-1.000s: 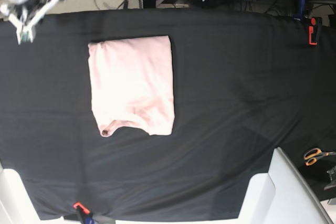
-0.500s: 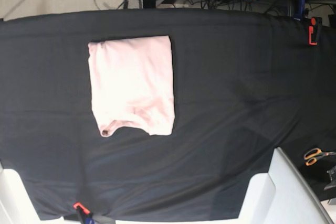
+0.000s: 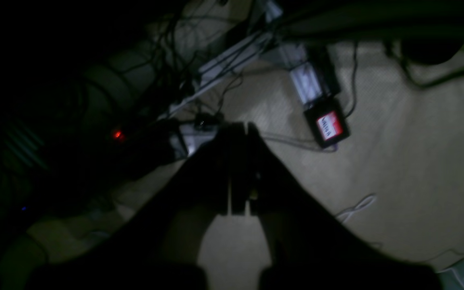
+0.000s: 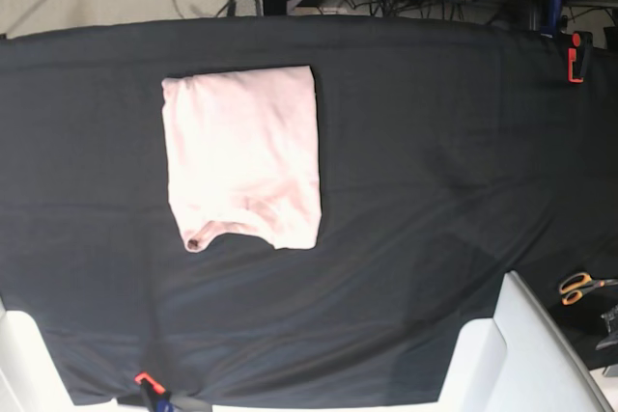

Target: Fold the T-shirt properly

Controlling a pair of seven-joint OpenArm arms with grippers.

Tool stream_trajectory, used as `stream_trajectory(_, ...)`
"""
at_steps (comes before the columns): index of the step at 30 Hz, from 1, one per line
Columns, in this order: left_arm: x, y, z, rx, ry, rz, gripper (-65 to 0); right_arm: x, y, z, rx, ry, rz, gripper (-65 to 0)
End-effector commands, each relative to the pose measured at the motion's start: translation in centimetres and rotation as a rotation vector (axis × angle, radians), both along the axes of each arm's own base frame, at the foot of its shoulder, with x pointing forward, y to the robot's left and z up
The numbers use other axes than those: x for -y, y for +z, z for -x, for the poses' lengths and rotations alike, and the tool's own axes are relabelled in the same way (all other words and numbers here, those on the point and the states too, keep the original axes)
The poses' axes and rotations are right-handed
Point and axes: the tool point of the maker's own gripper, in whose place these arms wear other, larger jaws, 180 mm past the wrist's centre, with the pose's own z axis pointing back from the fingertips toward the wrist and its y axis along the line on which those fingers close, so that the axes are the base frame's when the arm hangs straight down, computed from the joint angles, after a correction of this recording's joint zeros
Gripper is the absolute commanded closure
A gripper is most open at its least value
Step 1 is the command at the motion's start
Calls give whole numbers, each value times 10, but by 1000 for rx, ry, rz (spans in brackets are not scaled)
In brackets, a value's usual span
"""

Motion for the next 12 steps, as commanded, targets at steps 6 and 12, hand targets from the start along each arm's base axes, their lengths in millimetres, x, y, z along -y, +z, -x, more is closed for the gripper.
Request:
stream_trajectory(6, 15, -1, -5, 1, 4, 18, 0, -7, -1, 7, -39, -12, -3, -6)
stream_trajectory(12, 14, 0, -38, 50, 4, 17, 0, -5, -2, -6, -20, -9, 1, -6)
